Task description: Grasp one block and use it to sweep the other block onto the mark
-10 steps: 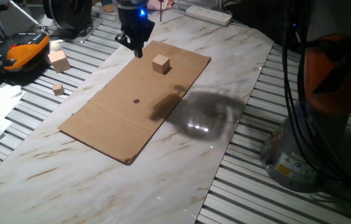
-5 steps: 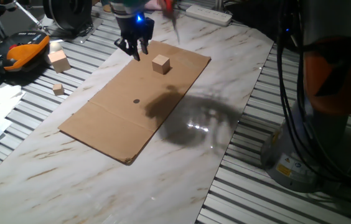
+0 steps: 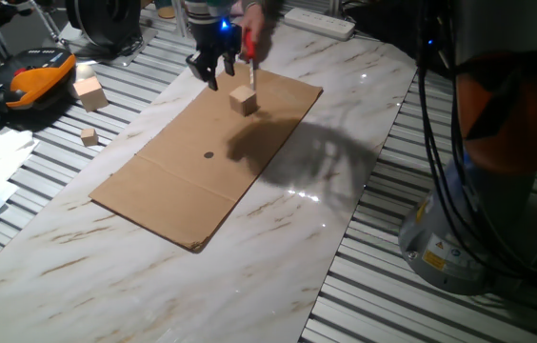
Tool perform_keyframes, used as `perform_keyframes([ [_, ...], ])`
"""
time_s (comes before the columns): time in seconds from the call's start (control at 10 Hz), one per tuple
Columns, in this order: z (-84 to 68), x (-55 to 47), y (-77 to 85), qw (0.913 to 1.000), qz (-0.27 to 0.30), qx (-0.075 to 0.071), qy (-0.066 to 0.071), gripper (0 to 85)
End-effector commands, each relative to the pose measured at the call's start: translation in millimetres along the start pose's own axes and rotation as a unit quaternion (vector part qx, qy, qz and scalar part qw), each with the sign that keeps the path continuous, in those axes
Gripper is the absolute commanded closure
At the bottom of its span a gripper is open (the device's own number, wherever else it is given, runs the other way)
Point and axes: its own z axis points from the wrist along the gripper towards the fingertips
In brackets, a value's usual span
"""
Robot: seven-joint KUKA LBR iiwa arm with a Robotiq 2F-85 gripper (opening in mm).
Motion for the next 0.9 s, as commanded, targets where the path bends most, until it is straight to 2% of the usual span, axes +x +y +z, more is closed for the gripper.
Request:
perform_keyframes([
  [0.0,8.3,-7.7,-27.1,1.0,-0.005,-0.003,-0.003,34.0],
  [0.2,18.9,-15.4,-36.8,0.9998,-0.01,-0.014,-0.006,34.0],
  [0.3,21.8,-19.0,-36.2,0.9997,-0.008,-0.021,-0.005,34.0],
  [0.4,24.1,-23.6,-30.8,0.9998,-0.001,-0.019,-0.005,34.0],
  [0.6,26.5,-30.3,-19.1,0.9997,0.008,-0.024,0.002,34.0],
  [0.8,28.3,-37.1,5.0,0.9993,0.026,-0.025,0.009,34.0],
])
